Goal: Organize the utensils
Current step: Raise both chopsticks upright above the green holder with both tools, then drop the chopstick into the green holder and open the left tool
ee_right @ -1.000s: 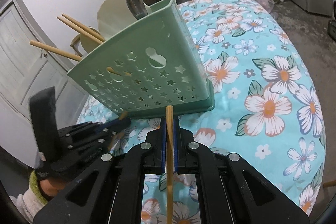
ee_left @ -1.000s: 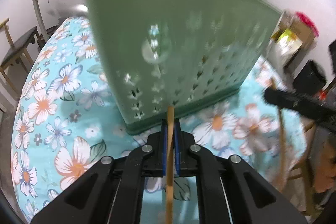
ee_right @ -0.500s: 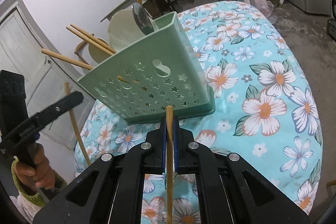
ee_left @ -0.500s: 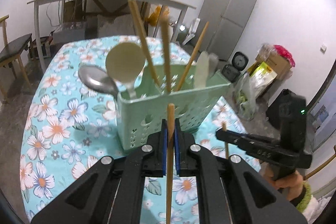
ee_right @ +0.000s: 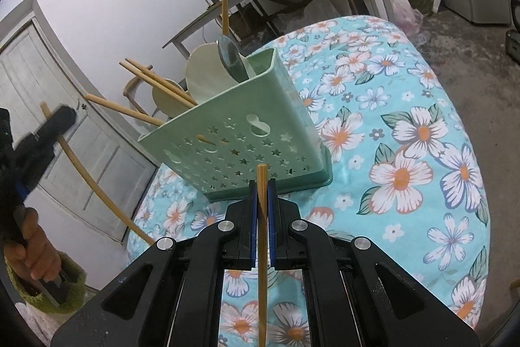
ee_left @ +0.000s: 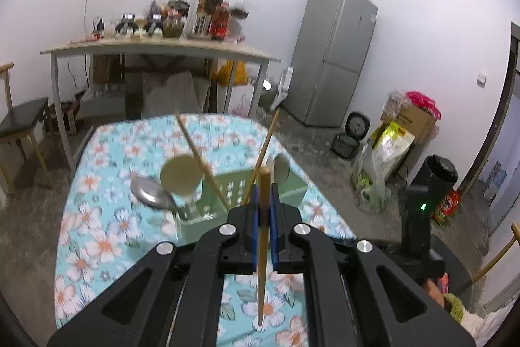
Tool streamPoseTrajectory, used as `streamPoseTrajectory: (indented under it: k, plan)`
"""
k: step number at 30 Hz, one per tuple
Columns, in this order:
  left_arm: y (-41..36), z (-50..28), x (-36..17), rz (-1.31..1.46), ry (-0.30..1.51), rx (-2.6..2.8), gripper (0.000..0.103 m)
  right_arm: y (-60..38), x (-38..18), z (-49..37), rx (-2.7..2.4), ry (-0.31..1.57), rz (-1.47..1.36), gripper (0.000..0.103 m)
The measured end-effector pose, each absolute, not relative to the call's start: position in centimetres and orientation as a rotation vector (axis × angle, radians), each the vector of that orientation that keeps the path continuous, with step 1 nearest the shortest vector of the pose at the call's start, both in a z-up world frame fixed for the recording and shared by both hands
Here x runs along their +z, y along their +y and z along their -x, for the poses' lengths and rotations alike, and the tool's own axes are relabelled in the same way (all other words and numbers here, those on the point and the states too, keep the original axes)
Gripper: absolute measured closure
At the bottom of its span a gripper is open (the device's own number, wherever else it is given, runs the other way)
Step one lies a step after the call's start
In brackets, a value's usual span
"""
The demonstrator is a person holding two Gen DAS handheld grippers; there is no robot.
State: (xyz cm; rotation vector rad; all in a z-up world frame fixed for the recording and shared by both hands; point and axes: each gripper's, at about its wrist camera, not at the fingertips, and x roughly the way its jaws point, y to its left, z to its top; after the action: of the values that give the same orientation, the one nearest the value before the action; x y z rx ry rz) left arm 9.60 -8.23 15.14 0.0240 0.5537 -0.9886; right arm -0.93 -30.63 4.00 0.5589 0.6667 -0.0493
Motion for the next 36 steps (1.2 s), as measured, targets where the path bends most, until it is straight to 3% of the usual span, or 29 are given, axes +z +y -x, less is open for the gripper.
streamPoseTrajectory:
  k: [21, 36]
  plan:
    - [-6.8, -9.8, 24.0, 0.12, 0.289, -0.988, 0.098, -31.1, 4.5, 1.4, -0.023, 0.641, -0.578, 0.099]
    - [-9.7, -14.7, 22.5, 0.178, 0.224, -0.837, 0.098, -31.5, 3.8, 0.9, -0.02, 0.654, -0.593, 0.099]
